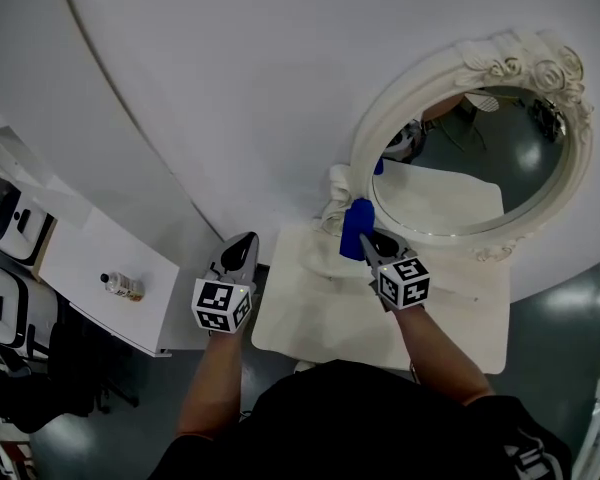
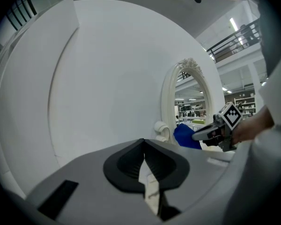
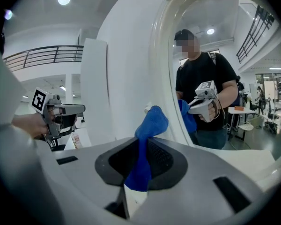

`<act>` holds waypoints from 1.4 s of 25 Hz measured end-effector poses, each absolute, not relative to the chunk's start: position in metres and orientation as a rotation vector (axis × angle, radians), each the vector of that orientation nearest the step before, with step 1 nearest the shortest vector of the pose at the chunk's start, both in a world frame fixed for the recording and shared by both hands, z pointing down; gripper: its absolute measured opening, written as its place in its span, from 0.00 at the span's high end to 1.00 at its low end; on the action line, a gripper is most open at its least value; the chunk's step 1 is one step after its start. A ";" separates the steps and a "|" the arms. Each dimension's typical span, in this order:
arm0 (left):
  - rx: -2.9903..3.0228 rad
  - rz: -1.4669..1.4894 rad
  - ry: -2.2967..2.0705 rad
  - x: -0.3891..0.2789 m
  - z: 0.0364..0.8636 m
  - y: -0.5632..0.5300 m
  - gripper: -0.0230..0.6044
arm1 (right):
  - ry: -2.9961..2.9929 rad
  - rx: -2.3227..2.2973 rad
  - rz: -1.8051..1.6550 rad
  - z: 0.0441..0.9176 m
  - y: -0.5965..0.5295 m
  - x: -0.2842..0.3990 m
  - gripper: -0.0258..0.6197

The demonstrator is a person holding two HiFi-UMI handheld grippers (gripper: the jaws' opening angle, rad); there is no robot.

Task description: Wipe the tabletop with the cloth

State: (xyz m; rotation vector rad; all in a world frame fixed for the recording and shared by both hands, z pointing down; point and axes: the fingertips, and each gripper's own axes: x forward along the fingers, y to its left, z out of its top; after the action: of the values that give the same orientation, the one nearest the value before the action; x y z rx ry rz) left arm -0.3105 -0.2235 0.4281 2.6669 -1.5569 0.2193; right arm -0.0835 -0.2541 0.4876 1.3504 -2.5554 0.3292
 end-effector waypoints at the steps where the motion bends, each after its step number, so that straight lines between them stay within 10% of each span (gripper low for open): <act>1: 2.666 0.223 -1.556 -0.314 0.430 -0.224 0.94 | -2.559 1.334 0.341 0.493 -0.256 -0.092 0.89; 35: 2.593 0.339 -1.477 -0.398 0.499 -0.215 0.94 | -2.165 0.867 0.868 0.809 -0.223 -0.304 0.89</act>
State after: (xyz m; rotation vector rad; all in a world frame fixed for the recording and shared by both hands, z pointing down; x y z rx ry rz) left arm -0.3976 -0.2146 0.4986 2.5925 -1.4771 0.3390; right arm -0.3040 -0.2226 0.8087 0.8675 -2.1650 0.8679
